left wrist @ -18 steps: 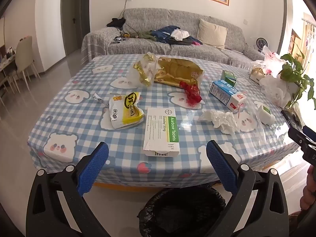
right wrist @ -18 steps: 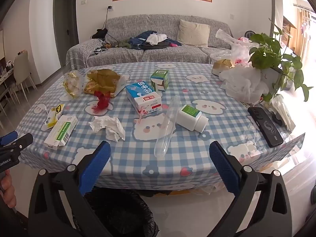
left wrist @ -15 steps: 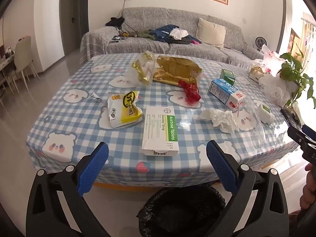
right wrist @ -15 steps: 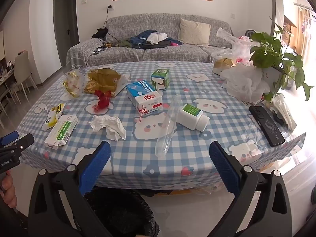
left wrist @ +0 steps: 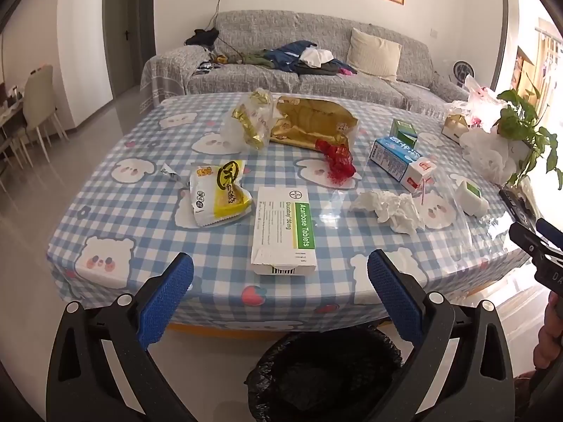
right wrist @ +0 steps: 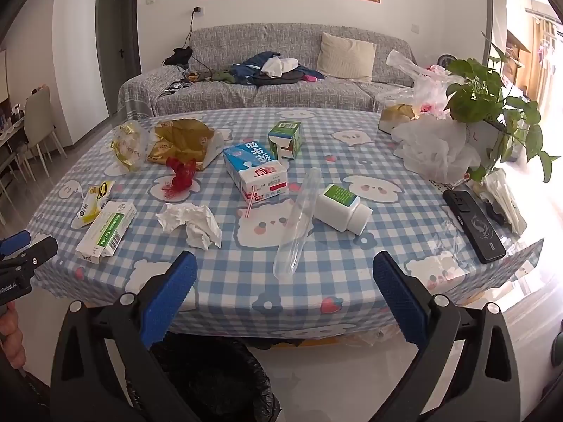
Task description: Collect trash
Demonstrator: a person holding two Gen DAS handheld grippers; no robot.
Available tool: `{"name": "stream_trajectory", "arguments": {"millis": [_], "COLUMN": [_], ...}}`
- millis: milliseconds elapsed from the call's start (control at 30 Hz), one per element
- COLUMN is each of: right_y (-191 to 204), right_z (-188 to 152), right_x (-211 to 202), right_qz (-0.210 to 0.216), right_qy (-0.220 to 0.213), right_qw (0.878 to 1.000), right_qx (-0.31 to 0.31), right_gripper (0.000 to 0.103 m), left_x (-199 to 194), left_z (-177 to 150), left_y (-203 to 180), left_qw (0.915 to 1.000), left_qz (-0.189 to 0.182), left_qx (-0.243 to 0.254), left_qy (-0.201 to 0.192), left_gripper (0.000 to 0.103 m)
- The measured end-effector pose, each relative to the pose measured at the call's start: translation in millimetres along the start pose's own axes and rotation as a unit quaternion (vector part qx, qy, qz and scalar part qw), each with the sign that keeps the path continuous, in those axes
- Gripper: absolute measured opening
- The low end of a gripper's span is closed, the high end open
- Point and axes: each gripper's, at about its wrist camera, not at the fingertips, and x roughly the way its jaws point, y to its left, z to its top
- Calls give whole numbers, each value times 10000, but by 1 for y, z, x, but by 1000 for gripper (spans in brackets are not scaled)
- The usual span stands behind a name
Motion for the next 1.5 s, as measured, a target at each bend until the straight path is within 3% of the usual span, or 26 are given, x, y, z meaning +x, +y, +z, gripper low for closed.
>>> {"name": "stream_trajectory", "arguments": {"millis": [1500], "right_y": [0], "right_z": [-1], "right_x": [0], "right_qz": [85], "right_qy": [9], "right_qw": [9999], "right_qx": [72], "right_gripper": [96], "left_x": [-2], "left_z": [2], "left_y": [-5], "left_qw": [10000], "left_qz": [-35], "left_qx": [9], "left_qy": [91], "left_gripper": [97]}}
